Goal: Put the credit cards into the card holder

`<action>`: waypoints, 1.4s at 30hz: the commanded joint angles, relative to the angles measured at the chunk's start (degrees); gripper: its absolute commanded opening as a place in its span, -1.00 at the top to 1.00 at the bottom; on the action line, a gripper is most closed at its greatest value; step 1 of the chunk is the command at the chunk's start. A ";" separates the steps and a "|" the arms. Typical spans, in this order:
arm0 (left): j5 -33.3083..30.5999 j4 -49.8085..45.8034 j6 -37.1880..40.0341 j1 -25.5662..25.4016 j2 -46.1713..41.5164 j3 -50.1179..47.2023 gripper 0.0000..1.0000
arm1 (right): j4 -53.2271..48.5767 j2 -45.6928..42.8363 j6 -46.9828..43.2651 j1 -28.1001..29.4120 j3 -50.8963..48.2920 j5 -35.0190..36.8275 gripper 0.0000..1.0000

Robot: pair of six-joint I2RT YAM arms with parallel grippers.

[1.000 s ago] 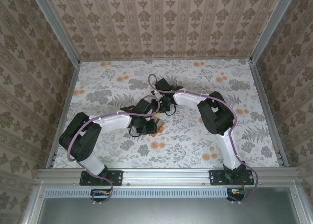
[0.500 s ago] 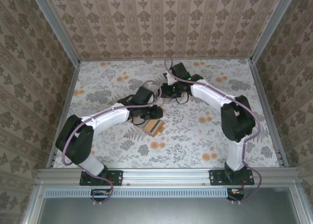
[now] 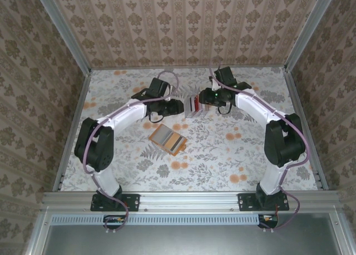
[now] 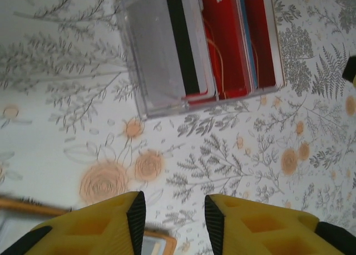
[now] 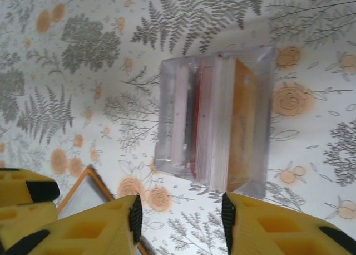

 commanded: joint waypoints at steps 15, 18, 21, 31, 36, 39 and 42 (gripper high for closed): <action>6.15 -3.01 1.99 2.26 14.33 13.34 0.07 | -6.54 11.07 -2.32 -0.35 11.46 3.40 -0.02; 6.68 -3.05 2.11 2.35 16.03 14.74 0.07 | -6.65 12.26 -2.32 -0.43 12.61 2.67 -0.02; 7.17 -3.09 1.99 2.35 17.73 16.09 0.07 | -7.15 13.51 -2.44 -0.40 13.71 2.66 -0.03; 9.22 -2.97 2.01 2.52 24.59 20.26 0.07 | -8.77 17.08 -2.83 -0.39 17.10 2.59 -0.04; 10.02 -2.26 1.64 2.56 26.13 20.14 0.07 | -9.64 18.62 -2.80 -0.38 18.34 1.33 -0.05; 10.11 -1.90 1.46 2.60 26.03 19.62 0.07 | -9.63 18.69 -2.69 -0.34 18.46 0.93 -0.05; 10.04 -1.40 1.24 2.60 25.78 19.04 0.07 | -9.51 18.05 -2.54 -0.29 18.40 0.83 -0.05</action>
